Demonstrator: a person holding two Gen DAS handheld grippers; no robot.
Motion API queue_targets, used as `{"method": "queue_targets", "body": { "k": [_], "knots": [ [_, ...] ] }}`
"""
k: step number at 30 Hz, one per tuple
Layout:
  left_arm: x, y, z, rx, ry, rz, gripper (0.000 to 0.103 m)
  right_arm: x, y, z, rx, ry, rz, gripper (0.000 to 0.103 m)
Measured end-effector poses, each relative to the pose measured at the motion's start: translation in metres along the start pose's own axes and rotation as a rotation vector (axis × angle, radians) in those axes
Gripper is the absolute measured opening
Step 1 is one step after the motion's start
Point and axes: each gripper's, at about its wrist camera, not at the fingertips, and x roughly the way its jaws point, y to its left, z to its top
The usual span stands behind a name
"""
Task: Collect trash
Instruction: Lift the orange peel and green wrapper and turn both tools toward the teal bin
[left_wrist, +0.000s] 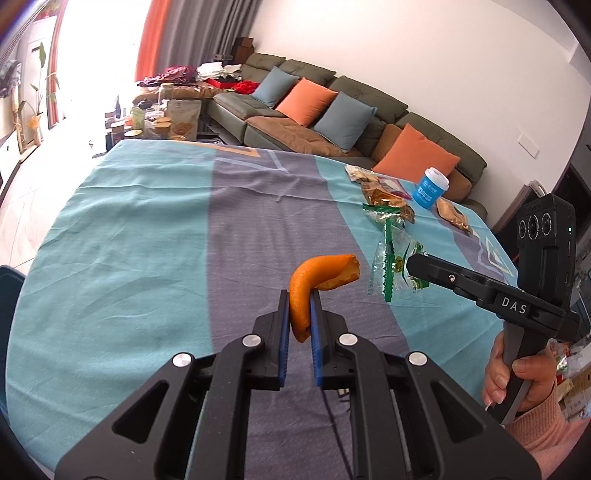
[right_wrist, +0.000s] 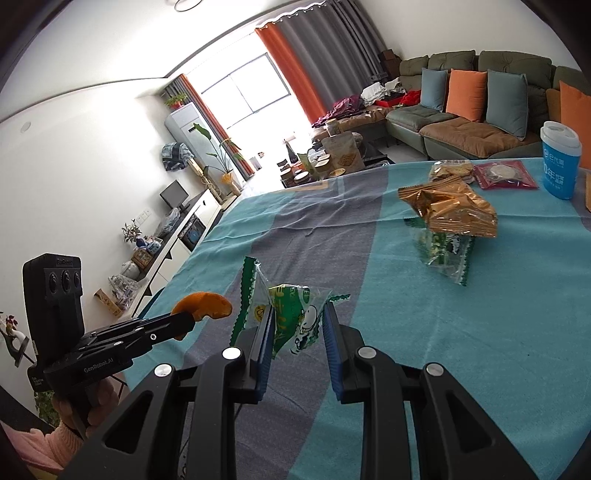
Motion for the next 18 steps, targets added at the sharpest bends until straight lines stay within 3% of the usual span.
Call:
{"method": "queue_targets", "body": {
  "k": [18],
  "knots": [
    [-0.051,0.053,-0.024,-0.102,-0.056,0.092,0.01,0.034,0.053,0.001,-0.084,0.059,0.106,0.024]
  ]
}}
